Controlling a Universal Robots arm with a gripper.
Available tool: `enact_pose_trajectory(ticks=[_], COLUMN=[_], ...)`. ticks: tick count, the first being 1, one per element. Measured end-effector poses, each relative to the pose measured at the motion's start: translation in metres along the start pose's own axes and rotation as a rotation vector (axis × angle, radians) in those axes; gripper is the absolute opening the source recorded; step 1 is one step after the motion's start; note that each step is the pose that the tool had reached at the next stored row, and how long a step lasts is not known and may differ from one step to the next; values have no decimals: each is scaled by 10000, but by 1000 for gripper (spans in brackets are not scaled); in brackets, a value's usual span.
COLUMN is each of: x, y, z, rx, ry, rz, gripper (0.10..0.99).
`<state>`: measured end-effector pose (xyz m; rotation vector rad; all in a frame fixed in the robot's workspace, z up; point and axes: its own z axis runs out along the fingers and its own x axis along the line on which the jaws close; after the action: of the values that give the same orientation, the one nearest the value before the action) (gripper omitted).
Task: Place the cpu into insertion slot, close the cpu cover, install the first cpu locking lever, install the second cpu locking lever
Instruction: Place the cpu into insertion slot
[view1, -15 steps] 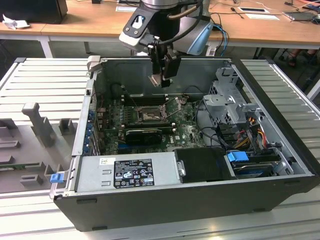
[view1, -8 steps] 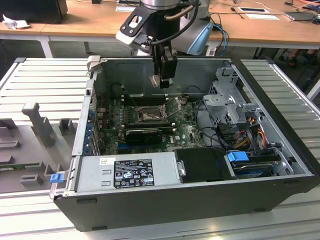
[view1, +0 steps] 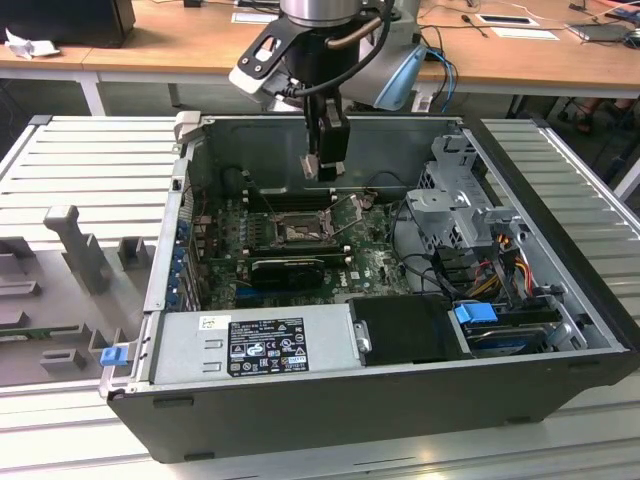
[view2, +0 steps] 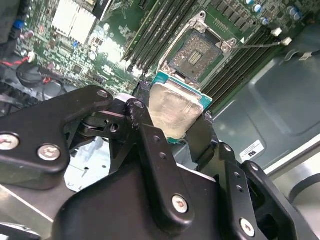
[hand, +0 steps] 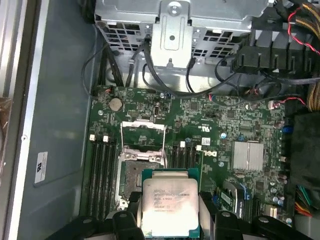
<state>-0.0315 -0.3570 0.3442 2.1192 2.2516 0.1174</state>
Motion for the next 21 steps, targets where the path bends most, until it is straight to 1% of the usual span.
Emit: enact_pose_trajectory(ticks=[1, 11, 13, 14, 16, 17, 18, 20, 21], x=[0, -1, -1, -1, -1, -1, -2, -3, -3], y=[-1, -4, -5, -6, -7, -9, -10, -13, -17], z=[4, 38, 50, 60, 72, 80, 88, 141, 169], rx=[-2, -7, -10, -15, -20, -38, -59, -65, -62], ry=[-14, -34, -57, -78, -104, -112, -112, -123, -104], rz=[144, 380, 608, 857, 1161, 1242, 1251, 1199, 983], gripper=[541, 541, 541, 541, 541, 541, 541, 541, 541])
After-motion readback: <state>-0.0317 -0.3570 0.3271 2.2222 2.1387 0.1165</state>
